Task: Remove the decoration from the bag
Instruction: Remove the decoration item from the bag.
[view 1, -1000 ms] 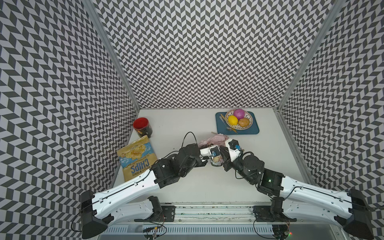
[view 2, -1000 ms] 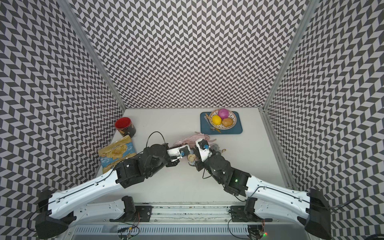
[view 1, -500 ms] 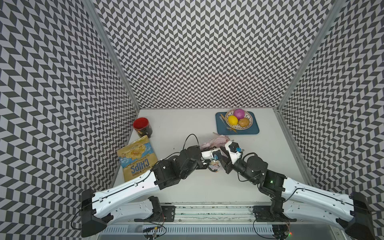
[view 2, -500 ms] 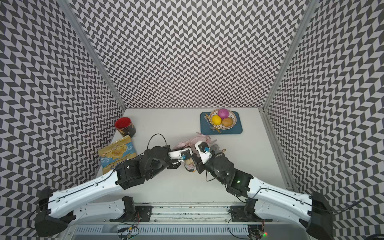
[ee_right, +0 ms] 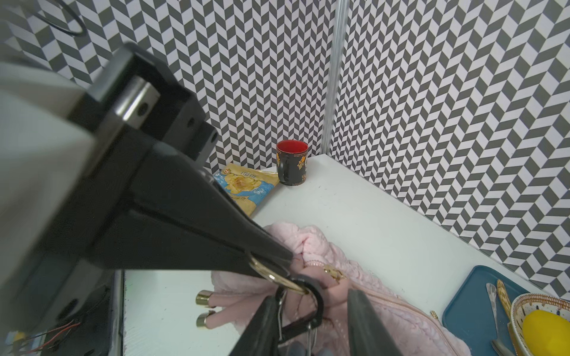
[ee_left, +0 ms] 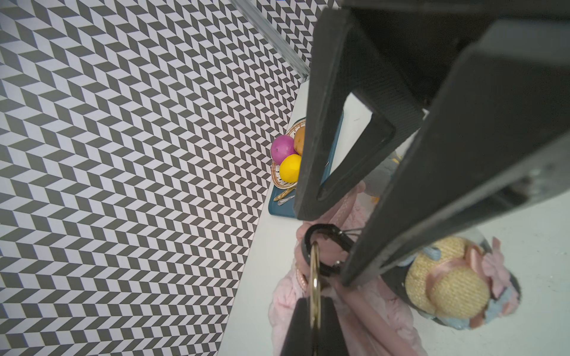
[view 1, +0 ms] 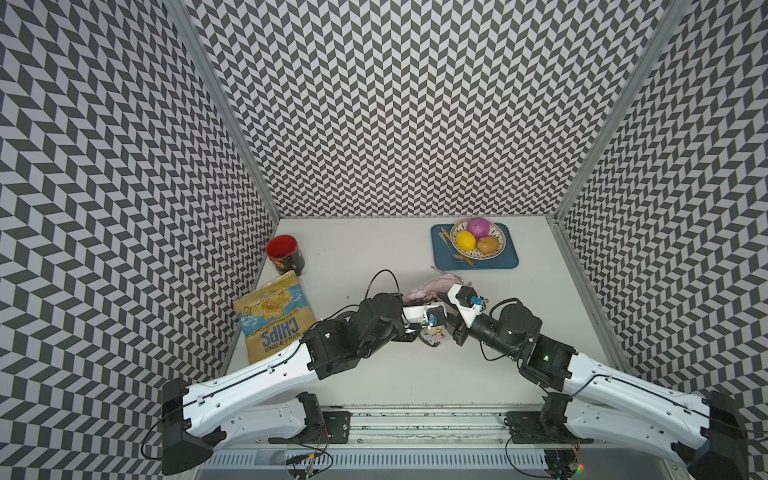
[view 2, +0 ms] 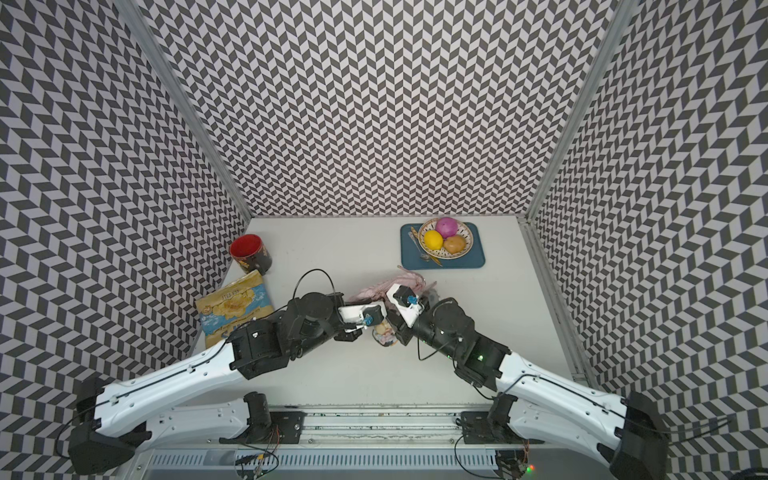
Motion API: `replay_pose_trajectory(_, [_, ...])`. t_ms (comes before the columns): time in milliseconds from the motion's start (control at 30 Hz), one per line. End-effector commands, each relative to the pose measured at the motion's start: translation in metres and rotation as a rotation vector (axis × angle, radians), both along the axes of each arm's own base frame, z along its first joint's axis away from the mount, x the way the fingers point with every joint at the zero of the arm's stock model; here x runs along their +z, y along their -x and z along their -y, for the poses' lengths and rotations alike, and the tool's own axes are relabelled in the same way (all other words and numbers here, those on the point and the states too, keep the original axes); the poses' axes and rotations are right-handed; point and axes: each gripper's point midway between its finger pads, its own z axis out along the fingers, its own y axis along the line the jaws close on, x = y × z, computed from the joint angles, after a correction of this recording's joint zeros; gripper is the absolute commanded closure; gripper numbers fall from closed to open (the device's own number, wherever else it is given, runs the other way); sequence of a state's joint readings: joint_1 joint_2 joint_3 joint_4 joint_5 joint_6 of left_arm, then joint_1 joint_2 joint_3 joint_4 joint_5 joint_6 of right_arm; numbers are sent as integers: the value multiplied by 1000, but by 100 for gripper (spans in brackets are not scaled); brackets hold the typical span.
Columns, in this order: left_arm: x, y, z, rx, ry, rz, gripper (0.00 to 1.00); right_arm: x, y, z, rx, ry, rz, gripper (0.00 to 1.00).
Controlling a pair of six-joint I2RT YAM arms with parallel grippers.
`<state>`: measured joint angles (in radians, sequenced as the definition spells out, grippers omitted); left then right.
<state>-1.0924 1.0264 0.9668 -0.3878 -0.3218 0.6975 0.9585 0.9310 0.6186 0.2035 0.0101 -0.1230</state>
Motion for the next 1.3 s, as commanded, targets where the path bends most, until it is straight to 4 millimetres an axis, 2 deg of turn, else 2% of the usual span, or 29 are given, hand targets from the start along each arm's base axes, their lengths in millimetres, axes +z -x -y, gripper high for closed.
replay_pose_trajectory(0, [20, 5, 6, -42, 62, 23, 100, 15, 2, -5, 31, -31, 37, 65])
replay_pose_trajectory(433, [24, -2, 1, -11, 64, 37, 100, 13, -2, 0, -1, -20, 20, 76])
replay_pose_trajectory(1133, [13, -2, -3, -4, 29, 42, 100, 29, 0, 5, -3, -96, 12, 86])
replay_pose_trajectory(1267, [17, -6, -7, 18, 32, 72, 100, 33, 1, 7, -7, -106, 15, 89])
